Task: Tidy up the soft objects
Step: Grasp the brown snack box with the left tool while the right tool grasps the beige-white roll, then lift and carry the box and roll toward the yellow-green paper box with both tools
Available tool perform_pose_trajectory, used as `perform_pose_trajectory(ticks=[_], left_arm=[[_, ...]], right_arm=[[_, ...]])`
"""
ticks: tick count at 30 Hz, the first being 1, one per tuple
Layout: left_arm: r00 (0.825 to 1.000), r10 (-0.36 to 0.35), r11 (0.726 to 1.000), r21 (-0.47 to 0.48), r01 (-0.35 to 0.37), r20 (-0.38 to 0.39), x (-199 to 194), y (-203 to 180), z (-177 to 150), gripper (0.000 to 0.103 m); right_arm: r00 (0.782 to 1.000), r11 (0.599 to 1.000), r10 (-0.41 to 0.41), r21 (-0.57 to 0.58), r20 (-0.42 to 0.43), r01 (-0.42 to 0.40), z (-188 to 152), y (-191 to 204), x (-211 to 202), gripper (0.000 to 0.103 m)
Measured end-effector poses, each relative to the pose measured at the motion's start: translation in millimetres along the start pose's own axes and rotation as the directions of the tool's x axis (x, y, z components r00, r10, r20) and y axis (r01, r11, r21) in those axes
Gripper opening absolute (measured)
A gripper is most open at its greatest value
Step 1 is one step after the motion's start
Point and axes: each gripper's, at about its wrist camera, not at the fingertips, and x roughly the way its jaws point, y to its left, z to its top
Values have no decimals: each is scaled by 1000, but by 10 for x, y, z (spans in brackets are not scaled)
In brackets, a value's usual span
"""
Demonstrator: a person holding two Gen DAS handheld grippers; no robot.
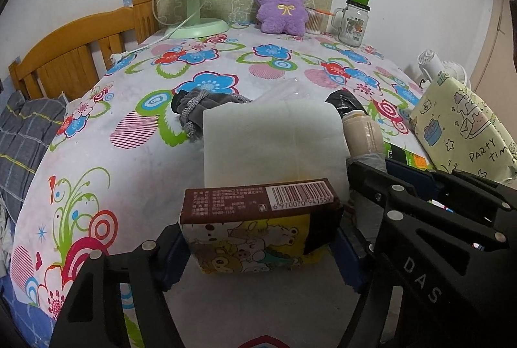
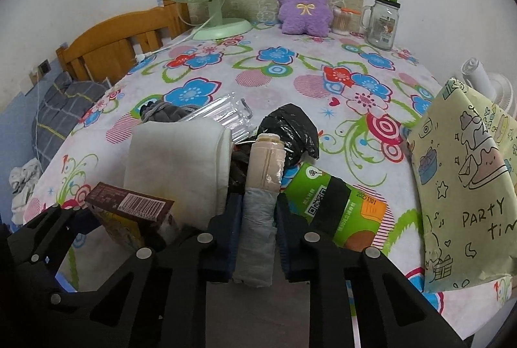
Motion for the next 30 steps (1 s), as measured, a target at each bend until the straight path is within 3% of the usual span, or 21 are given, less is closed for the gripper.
perform_pose_trajectory(ticks=[30], left_arm=[[996,22,999,46,-27,88,-419,-284,61,76]], right_arm=[[996,999,2,45,94,-6,-26,-185,-495,19]])
